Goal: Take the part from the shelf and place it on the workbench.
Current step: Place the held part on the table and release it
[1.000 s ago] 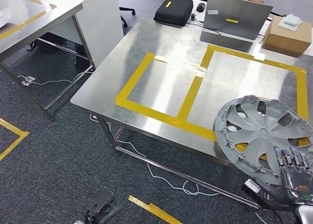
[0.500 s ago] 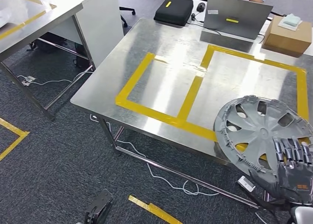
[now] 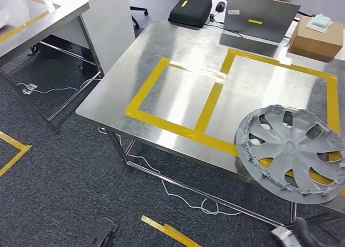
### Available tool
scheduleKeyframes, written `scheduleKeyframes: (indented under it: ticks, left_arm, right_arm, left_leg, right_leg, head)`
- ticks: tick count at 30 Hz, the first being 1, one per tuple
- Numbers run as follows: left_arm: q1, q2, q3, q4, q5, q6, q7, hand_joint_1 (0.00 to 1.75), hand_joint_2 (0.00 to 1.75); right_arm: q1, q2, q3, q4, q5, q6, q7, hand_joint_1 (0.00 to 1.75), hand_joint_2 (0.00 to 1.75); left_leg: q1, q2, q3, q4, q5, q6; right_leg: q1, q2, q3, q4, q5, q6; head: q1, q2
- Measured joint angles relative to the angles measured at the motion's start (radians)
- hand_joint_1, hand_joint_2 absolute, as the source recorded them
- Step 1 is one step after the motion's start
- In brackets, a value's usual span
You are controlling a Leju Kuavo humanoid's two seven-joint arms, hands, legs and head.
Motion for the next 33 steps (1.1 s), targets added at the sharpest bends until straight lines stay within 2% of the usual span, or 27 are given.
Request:
scheduleKeyframes:
  ticks: [3, 5, 7, 10, 15, 17, 25, 28, 30, 31, 33]
  left_arm:
    - [0.009, 0.0, 0.022, 0.0, 0.006, 0.005, -0.014, 0.0, 0.0]
    - [0.014, -0.001, 0.034, 0.0, 0.008, 0.008, -0.022, 0.0, 0.0]
    - [0.018, -0.002, 0.046, 0.0, 0.009, 0.013, -0.028, 0.0, 0.0]
    - [0.025, -0.003, 0.062, 0.0, 0.007, 0.017, -0.031, 0.0, 0.0]
    - [0.029, -0.002, 0.081, 0.0, -0.007, 0.018, -0.034, 0.0, 0.0]
    - [0.029, -0.002, 0.086, 0.0, -0.012, 0.016, -0.034, 0.0, 0.0]
    - [0.029, -0.003, 0.105, 0.001, -0.026, 0.006, -0.035, 0.0, 0.0]
    - [0.031, -0.001, 0.111, 0.001, -0.03, 0.004, -0.035, 0.0, 0.0]
    - [0.032, -0.001, 0.118, 0.001, -0.034, 0.001, -0.036, 0.0, 0.0]
    - [0.032, -0.001, 0.122, 0.001, -0.037, -0.001, -0.037, 0.0, 0.0]
    - [0.033, -0.002, 0.127, 0.001, -0.029, -0.003, -0.037, 0.0, 0.0]
  right_arm:
    - [0.013, 0.046, -0.053, -0.004, -0.156, 0.0, 0.058, 0.0, 0.0]
    - [0.014, 0.067, -0.081, 0.015, -0.213, 0.0, 0.097, 0.0, 0.0]
    - [0.01, 0.081, -0.106, 0.067, -0.254, 0.0, 0.173, 0.0, 0.0]
    - [-0.013, 0.096, -0.154, 0.178, -0.279, 0.0, 0.346, 0.0, 0.0]
    - [-0.056, 0.11, -0.198, 0.33, -0.23, 0.0, 0.714, 0.0, 0.0]
    - [-0.082, 0.112, -0.218, 0.387, -0.27, 0.0, 0.792, 0.0, 0.0]
    - [-0.167, 0.119, -0.301, 0.607, -0.416, 0.0, 0.823, 0.0, 0.0]
    - [-0.193, 0.126, -0.318, 0.717, -0.491, 0.0, 0.814, 0.0, 0.0]
    - [-0.217, 0.129, -0.328, 0.805, -0.557, 0.0, 0.755, 0.0, 0.0]
    - [-0.234, 0.13, -0.337, 0.857, -0.588, 0.0, 0.71, 0.0, 0.0]
    - [-0.281, 0.131, -0.365, 0.985, -0.636, 0.0, 0.59, 0.0, 0.0]
  left_leg:
    - [-0.001, 0.0, 0.0, 0.0, 0.0, 0.0]
    - [-0.001, 0.0, 0.0, 0.0, 0.0, 0.0]
    - [-0.001, 0.0, 0.0, 0.0, -0.001, 0.0]
    - [-0.002, 0.0, 0.0, 0.0, -0.001, 0.001]
    - [-0.002, 0.001, 0.001, 0.0, -0.001, 0.001]
    - [-0.001, 0.001, 0.001, 0.0, -0.001, 0.001]
    - [0.0, 0.001, 0.001, 0.0, -0.001, 0.001]
    - [-0.004, 0.0, 0.0, 0.004, -0.002, 0.011]
    - [-0.001, 0.003, 0.006, -0.009, 0.007, 0.019]
    - [0.002, 0.005, 0.009, -0.02, 0.015, 0.023]
    - [0.007, 0.011, 0.011, -0.035, 0.027, 0.027]
  right_leg:
    - [0.0, 0.0, 0.0, 0.0, 0.0, 0.0]
    - [0.0, 0.0, 0.0, 0.0, 0.0, 0.0]
    - [0.0, 0.0, 0.001, 0.0, 0.0, 0.0]
    - [-0.001, -0.001, 0.001, 0.0, 0.0, 0.001]
    - [-0.001, -0.001, 0.001, 0.0, 0.0, 0.001]
    - [-0.001, -0.001, 0.001, 0.0, 0.0, 0.001]
    - [0.0, -0.001, 0.001, 0.0, -0.001, 0.001]
    - [-0.003, -0.001, 0.003, -0.004, 0.004, 0.008]
    - [-0.002, -0.001, 0.003, -0.006, 0.004, 0.015]
    - [-0.001, -0.002, -0.003, 0.006, -0.009, 0.018]
    - [-0.004, -0.006, -0.041, 0.09, -0.07, 0.022]
  head:
    - [0.0, 0.0]
    - [0.0, 0.0]
    - [0.001, 0.0]
    - [0.0, 0.0]
    - [0.0, 0.0]
    - [0.0, 0.0]
    - [0.001, 0.0]
    - [0.0, 0.0]
    - [0.0, 0.0]
    - [0.001, 0.0]
    - [0.006, 0.0]
